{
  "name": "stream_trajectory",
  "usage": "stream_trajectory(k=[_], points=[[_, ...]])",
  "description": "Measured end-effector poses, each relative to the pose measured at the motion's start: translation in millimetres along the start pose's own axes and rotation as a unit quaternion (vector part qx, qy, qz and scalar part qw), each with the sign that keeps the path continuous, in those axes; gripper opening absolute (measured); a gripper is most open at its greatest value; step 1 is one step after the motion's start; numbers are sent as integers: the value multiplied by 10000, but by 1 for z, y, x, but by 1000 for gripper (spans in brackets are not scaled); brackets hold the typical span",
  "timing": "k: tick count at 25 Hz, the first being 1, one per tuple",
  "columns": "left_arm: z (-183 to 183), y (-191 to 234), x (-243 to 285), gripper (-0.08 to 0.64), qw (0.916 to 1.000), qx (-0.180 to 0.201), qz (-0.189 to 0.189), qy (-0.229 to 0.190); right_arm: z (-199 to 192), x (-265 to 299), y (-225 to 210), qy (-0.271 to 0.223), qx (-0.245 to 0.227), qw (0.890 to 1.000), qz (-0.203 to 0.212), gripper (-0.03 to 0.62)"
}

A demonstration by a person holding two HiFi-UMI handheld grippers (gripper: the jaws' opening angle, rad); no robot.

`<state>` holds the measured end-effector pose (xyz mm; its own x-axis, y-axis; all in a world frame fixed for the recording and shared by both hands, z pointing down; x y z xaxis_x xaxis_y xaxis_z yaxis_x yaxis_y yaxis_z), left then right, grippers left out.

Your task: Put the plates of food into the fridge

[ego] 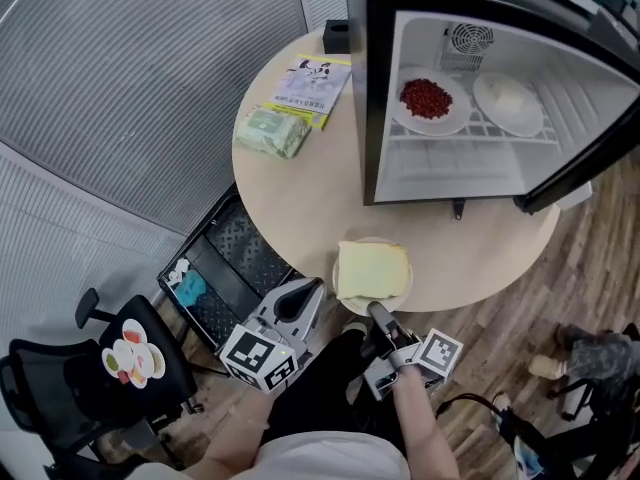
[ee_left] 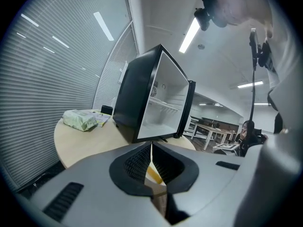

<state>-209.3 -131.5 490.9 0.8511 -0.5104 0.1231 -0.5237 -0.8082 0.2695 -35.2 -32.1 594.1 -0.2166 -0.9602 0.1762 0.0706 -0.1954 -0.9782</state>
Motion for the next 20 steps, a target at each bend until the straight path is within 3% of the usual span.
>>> stream_trajectory(k=[10,20], points=[[26,-41,60,5,9956,208,-908,-108,61,-40,61,-876,-509,9946,231,18],[42,-93,117,5,9870,287,-1564,-228,114,-94,83,-1565,-754,9837,461,18]])
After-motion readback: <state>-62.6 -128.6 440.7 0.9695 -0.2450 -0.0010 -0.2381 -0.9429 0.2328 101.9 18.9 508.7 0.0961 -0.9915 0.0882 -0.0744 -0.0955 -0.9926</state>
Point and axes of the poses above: the fingertips, and each gripper's own axes: x forward along the fingers, y to its left, z out of its top, the point moved 8 cm from there along -x, backward along the fingers, and after that the axes turned 7 degrees about -y, right-handed, at the moved point
